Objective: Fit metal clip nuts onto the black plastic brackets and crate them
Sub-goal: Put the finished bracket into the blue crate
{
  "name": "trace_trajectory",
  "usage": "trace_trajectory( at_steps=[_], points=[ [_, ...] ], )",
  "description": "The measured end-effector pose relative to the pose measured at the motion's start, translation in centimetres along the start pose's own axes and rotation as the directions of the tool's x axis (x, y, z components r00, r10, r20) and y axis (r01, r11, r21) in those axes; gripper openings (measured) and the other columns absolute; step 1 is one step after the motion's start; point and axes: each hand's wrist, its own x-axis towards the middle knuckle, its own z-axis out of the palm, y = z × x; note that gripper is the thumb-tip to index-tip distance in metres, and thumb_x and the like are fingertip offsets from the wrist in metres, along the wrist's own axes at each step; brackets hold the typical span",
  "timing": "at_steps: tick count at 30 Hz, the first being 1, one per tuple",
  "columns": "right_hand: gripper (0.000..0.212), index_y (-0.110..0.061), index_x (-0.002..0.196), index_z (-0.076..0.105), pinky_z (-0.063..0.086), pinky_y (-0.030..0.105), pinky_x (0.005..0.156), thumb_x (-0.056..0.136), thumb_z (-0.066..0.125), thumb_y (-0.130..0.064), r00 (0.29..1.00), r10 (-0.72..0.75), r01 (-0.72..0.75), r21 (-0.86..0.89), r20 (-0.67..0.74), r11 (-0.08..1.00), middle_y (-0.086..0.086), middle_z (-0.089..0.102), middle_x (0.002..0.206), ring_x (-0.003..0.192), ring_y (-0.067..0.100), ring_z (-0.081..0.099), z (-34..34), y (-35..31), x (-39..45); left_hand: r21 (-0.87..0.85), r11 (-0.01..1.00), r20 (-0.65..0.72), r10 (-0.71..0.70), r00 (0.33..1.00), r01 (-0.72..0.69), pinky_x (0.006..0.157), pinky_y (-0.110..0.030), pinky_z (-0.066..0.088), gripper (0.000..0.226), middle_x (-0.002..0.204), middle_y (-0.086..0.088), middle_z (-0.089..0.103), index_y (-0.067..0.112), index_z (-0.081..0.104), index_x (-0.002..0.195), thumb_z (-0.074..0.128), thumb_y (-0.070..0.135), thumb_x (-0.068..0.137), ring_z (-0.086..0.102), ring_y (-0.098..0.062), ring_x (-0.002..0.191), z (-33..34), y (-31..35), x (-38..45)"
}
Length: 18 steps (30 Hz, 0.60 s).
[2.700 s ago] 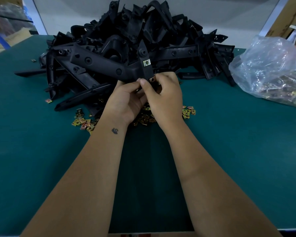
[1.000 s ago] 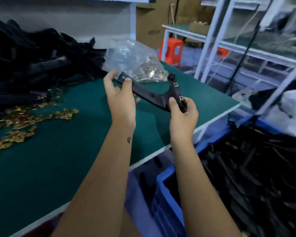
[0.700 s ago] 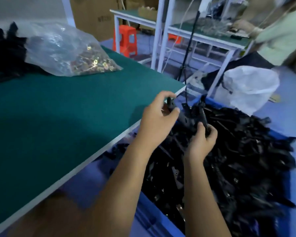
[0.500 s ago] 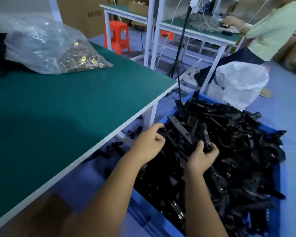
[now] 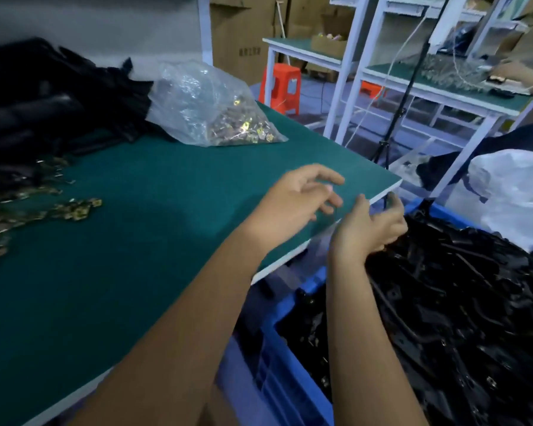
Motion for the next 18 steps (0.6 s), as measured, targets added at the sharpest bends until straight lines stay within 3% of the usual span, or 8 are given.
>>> trace_trajectory(
  at_steps=[2,4,7,9,14,16,18],
  points=[
    [0.038,-0.018,0.126,0.054,0.026,0.040,0.109,0.089,0.060,-0.018,0.980,-0.104,0.095,0.061,0.171,0.994,-0.001,0.037,0.125,0.129,0.026,0.036,2.6,-2.5,-3.1,0.002,1.000,-0.174,0.003,0.985,-0.003,0.056,-0.012,0.042,0.030,0.077,0.005,0.066,0.020,0.062,0.093,0.042,-0.002,0.098,0.058,0.000,0.061,-3.1,-0.2,-1.0],
    [0.031,-0.020,0.119,0.058,0.026,0.044,0.112,0.089,0.059,-0.017,0.913,-0.187,0.155,0.117,0.363,0.981,-0.003,0.038,0.120,0.125,0.022,0.039,5.2,-4.3,-6.8,-0.025,1.000,-0.315,-0.015,0.949,0.007,0.053,-0.010,0.040,0.034,0.069,0.006,0.065,0.017,0.062,0.089,0.039,-0.008,0.095,0.057,0.000,0.058,-6.2,-0.9,-2.3],
    [0.029,-0.019,0.116,0.060,0.029,0.045,0.110,0.088,0.057,-0.015,0.748,-0.274,0.258,0.116,0.604,0.959,0.003,0.044,0.121,0.121,0.023,0.043,8.3,-5.3,-12.1,0.019,1.000,-0.456,-0.013,0.890,0.025,0.050,-0.008,0.040,0.030,0.054,0.012,0.062,0.006,0.062,0.089,0.038,-0.012,0.094,0.054,0.004,0.049,-10.7,-2.2,-4.6],
    [0.026,-0.019,0.115,0.059,0.030,0.044,0.110,0.090,0.056,-0.017,0.618,-0.286,0.307,0.110,0.732,0.945,0.001,0.044,0.119,0.119,0.022,0.044,10.1,-5.3,-15.2,0.120,0.989,-0.534,-0.011,0.845,0.089,0.052,-0.012,0.042,0.028,0.057,0.010,0.060,0.009,0.064,0.086,0.043,-0.008,0.093,0.052,0.004,0.050,-14.0,-2.9,-6.2],
    [0.027,-0.019,0.120,0.057,0.039,0.041,0.105,0.094,0.054,-0.024,0.370,-0.279,0.401,0.118,0.886,0.908,0.003,0.045,0.127,0.115,0.022,0.049,13.9,-4.6,-21.3,0.177,0.966,-0.672,-0.020,0.740,0.186,0.068,-0.015,0.048,0.032,0.081,-0.008,0.063,0.007,0.065,0.084,0.041,-0.012,0.090,0.060,-0.003,0.065,-21.3,-4.0,-10.5],
    [0.029,-0.020,0.122,0.055,0.042,0.040,0.101,0.095,0.052,-0.026,0.305,-0.266,0.428,0.118,0.915,0.896,0.002,0.044,0.129,0.113,0.022,0.049,15.1,-4.4,-23.5,0.179,0.964,-0.736,0.000,0.677,0.195,0.076,-0.014,0.046,0.029,0.090,-0.008,0.064,0.005,0.066,0.091,0.043,-0.013,0.092,0.060,-0.007,0.079,-23.2,-4.5,-12.0],
    [0.028,-0.023,0.123,0.054,0.044,0.041,0.097,0.095,0.051,-0.027,0.244,-0.255,0.438,0.128,0.935,0.890,-0.001,0.043,0.126,0.110,0.022,0.049,16.1,-4.3,-25.8,0.174,0.955,-0.808,0.000,0.590,0.239,0.075,-0.011,0.045,0.028,0.092,-0.001,0.065,0.009,0.066,0.092,0.044,-0.008,0.093,0.060,-0.004,0.081,-24.5,-5.1,-13.3]
  ],
)
